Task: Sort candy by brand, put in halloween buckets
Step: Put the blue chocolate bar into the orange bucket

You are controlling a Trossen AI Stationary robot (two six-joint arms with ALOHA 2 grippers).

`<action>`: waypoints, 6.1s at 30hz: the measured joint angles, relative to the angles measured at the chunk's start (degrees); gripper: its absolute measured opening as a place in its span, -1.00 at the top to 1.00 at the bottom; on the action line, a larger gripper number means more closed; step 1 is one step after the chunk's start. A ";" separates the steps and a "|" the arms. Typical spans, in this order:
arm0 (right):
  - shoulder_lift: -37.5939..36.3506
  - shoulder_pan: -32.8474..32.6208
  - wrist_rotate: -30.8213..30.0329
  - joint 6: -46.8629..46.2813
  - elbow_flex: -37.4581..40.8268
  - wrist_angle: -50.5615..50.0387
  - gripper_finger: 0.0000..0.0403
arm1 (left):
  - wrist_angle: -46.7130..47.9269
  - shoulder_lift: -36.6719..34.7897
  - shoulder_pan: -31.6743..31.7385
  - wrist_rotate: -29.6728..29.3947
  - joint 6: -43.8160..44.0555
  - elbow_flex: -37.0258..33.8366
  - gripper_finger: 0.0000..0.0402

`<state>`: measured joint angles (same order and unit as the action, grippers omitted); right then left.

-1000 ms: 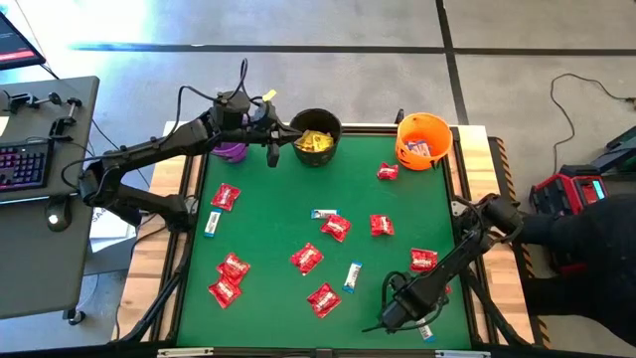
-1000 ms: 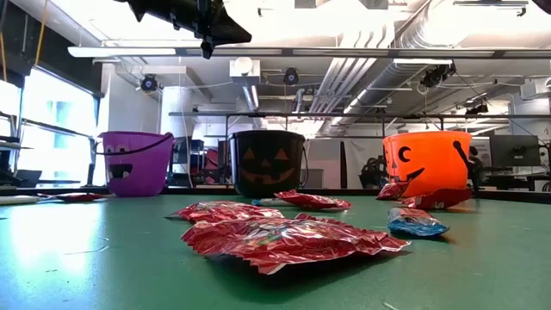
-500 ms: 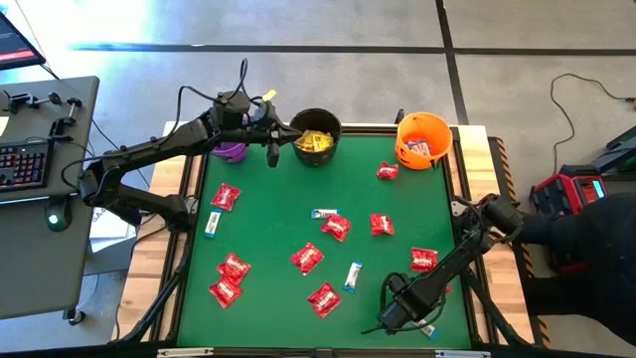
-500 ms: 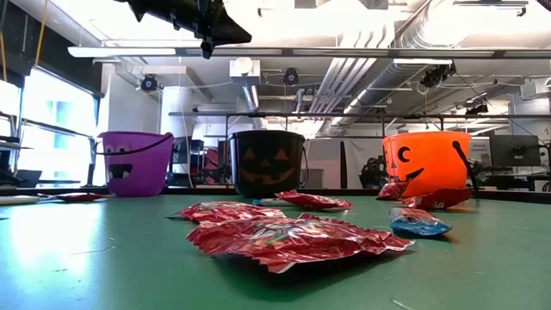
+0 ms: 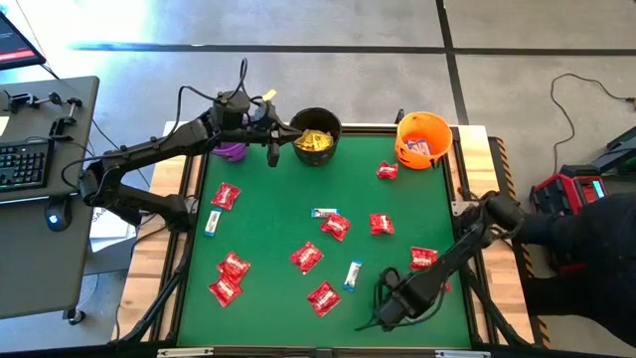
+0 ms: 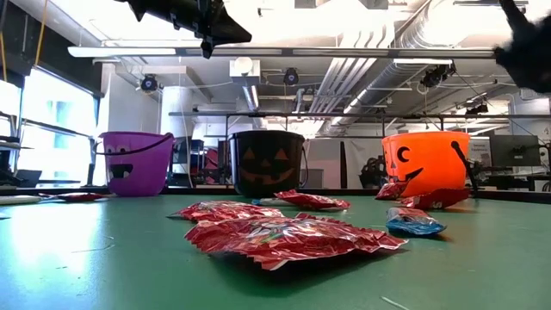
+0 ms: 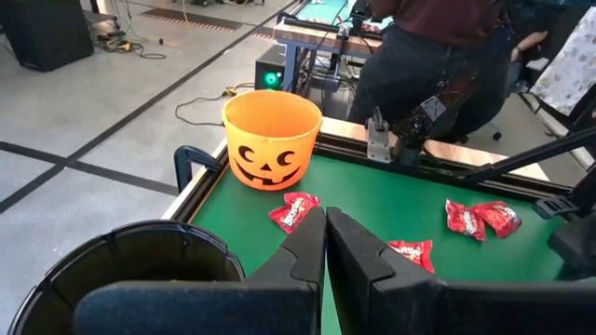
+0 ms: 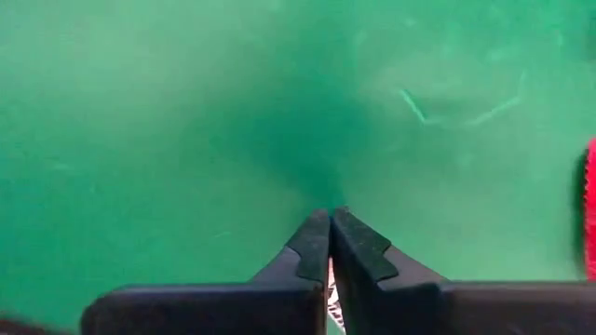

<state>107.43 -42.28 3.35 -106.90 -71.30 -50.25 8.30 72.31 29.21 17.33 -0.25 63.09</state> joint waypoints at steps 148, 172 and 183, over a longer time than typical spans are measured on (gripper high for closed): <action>-22.46 95.73 -5.77 87.83 -16.66 -38.44 1.00 | 15.58 -6.81 -0.14 -7.29 7.72 -2.05 0.98; -33.61 95.73 -3.51 85.00 -4.27 -32.70 1.00 | 20.78 -8.83 -7.56 -5.96 8.66 -6.71 1.00; -38.82 95.73 -4.25 85.38 -1.53 -30.71 1.00 | 24.55 -8.83 -15.25 -9.57 9.62 -6.71 1.00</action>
<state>68.62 53.45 -0.90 -21.53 -72.83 -80.95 32.85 63.48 13.96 7.76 9.36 56.38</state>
